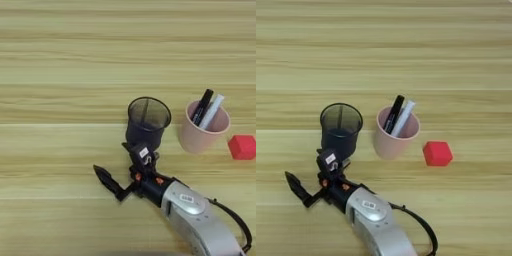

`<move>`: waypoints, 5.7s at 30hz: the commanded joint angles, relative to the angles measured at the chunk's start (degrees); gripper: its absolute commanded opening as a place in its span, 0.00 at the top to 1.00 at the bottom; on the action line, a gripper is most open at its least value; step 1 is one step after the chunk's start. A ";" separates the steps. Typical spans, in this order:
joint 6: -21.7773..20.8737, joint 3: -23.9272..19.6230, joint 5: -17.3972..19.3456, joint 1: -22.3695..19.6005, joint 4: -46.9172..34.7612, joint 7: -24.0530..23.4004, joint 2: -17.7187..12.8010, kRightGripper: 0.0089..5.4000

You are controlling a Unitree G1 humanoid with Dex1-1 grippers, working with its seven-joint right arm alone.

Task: Move the objects on the table

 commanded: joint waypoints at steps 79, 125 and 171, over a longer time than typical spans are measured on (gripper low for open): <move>-13.63 -43.18 3.32 -8.39 -18.53 -21.20 -4.61 0.01; -5.08 -38.39 1.02 -0.45 -6.43 -19.47 -3.15 0.01; 0.77 -36.93 1.04 -0.75 -1.28 -19.83 -2.82 0.01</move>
